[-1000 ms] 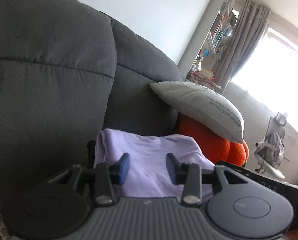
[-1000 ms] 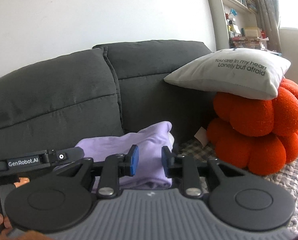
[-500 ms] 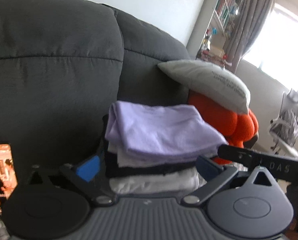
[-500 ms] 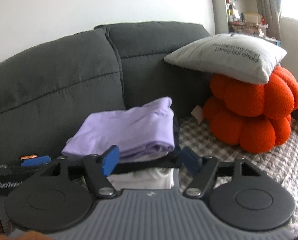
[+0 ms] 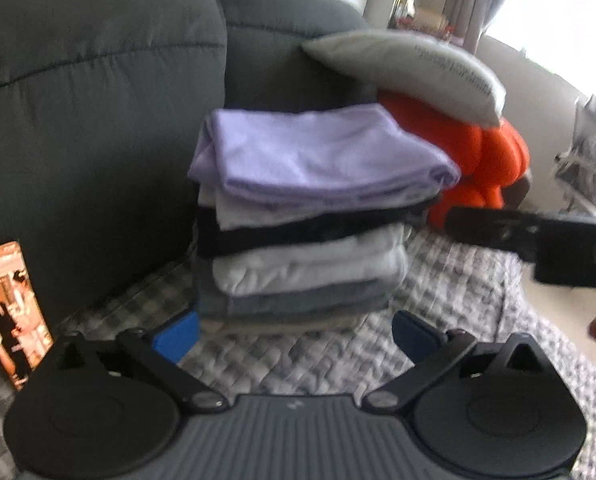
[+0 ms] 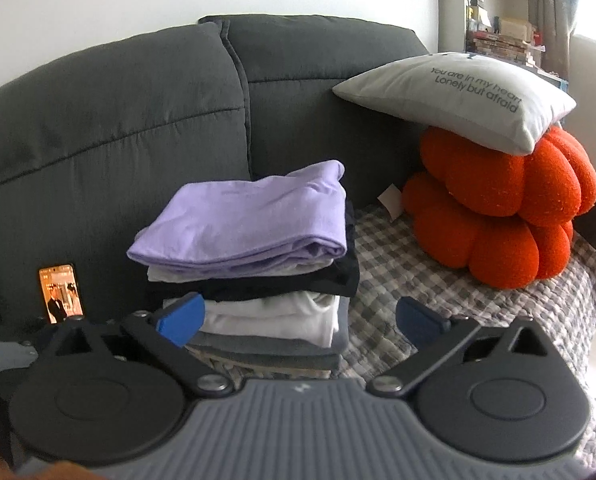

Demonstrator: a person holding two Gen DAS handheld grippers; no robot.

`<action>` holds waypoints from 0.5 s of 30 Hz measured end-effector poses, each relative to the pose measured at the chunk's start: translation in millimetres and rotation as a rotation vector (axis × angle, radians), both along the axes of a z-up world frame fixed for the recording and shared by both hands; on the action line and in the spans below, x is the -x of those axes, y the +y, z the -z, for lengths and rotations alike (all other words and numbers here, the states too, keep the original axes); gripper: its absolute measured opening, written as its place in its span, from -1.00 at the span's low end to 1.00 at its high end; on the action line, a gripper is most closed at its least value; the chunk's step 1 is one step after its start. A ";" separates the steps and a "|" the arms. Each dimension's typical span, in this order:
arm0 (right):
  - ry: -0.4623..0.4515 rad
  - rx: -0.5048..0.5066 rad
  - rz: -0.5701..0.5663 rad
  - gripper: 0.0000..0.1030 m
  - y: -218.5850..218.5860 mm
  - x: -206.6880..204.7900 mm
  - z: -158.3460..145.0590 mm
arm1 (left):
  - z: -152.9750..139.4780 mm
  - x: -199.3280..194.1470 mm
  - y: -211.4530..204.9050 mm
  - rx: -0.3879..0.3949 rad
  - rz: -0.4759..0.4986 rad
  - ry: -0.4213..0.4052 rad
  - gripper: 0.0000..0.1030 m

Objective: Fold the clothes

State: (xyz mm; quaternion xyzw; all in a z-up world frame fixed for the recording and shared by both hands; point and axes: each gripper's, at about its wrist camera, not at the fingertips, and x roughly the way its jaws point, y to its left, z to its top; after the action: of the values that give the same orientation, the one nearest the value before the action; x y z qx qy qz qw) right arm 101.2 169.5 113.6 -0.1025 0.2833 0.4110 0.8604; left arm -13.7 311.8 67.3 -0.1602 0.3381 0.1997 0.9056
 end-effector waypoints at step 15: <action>0.013 0.034 -0.004 1.00 -6.4 6.4 -1.8 | 1.3 -0.9 -17.7 -0.086 -0.012 0.075 0.99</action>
State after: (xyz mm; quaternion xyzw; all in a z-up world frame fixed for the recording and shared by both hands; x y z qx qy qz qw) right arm 94.8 163.1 115.4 -0.1152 0.2958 0.4083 0.8559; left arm -12.7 294.1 66.0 -0.1157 0.3619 0.2254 0.8971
